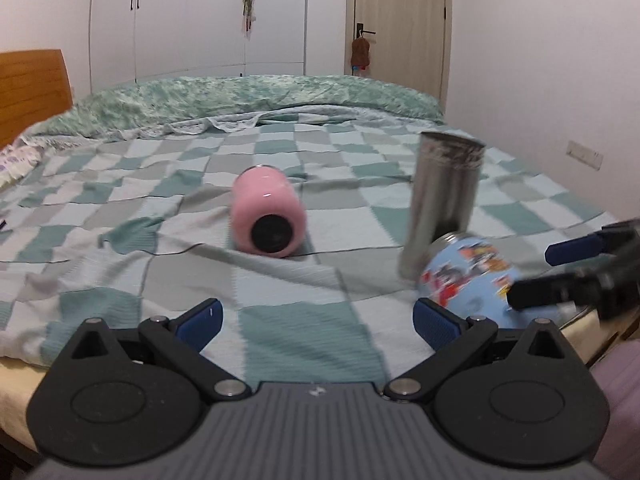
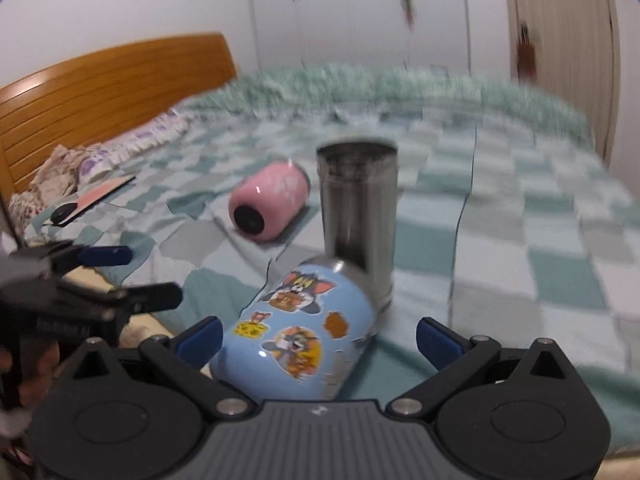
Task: Flip cup upright
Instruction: 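Grasp the blue cup with the right tool while the left tool releases it, then rotate the blue cup upright in the right tool, rim up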
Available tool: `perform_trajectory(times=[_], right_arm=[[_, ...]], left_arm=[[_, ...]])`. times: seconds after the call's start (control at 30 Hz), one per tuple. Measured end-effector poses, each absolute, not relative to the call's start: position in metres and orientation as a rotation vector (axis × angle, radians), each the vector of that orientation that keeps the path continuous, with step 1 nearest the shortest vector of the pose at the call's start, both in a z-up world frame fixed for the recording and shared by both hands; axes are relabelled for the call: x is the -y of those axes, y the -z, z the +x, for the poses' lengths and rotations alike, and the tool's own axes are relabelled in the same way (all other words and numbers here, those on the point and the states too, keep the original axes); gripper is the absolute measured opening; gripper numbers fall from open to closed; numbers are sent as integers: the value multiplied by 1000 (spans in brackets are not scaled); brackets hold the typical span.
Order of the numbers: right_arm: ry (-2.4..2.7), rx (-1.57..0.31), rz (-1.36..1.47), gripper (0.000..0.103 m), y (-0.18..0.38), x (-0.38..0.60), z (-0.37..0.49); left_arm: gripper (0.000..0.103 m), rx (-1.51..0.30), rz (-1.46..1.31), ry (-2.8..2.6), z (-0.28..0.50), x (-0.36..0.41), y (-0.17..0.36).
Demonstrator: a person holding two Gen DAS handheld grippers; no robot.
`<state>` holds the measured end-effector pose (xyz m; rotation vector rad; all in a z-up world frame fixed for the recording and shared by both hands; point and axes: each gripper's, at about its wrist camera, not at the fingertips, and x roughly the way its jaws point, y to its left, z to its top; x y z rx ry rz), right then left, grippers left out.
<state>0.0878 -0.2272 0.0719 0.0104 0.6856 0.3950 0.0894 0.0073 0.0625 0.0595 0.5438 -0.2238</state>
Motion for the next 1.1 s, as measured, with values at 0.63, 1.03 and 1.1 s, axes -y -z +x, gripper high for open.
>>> perform_trajectory(times=[0.63, 1.03, 1.1], right_arm=[[-308, -1066, 431, 86, -19, 223, 185], [-381, -623, 457, 84, -45, 265, 99], [-362, -559, 442, 83, -54, 277, 91]], left_arm=[[103, -518, 8, 282, 110, -38, -44], [103, -470, -60, 286, 90, -35, -60], [103, -456, -63, 289, 87, -28, -64]])
